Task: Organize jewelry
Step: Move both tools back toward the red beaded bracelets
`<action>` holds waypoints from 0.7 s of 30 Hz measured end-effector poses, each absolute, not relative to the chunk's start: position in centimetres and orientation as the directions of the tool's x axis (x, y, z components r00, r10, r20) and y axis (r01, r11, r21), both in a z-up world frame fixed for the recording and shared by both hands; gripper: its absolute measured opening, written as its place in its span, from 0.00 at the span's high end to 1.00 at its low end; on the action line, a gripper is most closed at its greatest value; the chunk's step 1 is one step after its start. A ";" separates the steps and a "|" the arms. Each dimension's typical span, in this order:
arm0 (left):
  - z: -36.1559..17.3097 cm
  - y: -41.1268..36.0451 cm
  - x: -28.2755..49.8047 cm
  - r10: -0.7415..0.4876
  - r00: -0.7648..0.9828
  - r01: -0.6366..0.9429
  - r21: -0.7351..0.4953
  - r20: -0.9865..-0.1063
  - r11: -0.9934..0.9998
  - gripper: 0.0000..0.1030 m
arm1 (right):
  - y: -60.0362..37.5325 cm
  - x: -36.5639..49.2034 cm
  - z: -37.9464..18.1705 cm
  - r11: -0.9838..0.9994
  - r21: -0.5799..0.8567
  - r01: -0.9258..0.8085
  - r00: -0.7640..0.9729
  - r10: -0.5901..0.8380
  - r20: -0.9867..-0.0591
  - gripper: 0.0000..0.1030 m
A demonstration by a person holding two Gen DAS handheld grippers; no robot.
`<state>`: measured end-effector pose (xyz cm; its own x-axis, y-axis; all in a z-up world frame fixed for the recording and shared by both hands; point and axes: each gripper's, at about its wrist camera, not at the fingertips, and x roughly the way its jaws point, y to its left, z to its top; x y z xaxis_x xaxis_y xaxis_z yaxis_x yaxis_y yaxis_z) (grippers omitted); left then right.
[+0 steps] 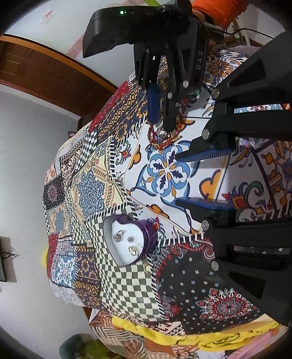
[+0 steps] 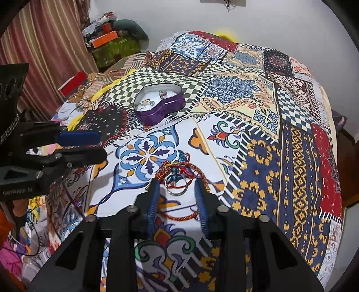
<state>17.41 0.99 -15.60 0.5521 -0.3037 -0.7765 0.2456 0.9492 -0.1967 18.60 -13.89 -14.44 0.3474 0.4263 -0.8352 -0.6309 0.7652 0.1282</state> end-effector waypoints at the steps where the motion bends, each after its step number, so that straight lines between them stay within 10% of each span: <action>1: -15.6 0.8 17.5 -0.309 0.551 0.249 -0.201 -0.775 0.947 0.70 | -13.7 18.7 -14.6 0.762 0.126 -0.635 0.342 0.424 -0.838 0.83; 7: -15.5 -0.7 18.6 -0.382 0.525 0.282 -0.268 -0.760 0.921 0.70 | -13.9 18.2 -14.4 0.747 0.117 -0.654 0.350 0.436 -0.829 0.94; 21: -18.0 -4.0 20.3 -0.371 0.460 0.290 -0.258 -0.806 0.921 0.83 | -16.6 17.9 -12.7 0.768 0.155 -0.622 0.365 0.459 -0.810 0.84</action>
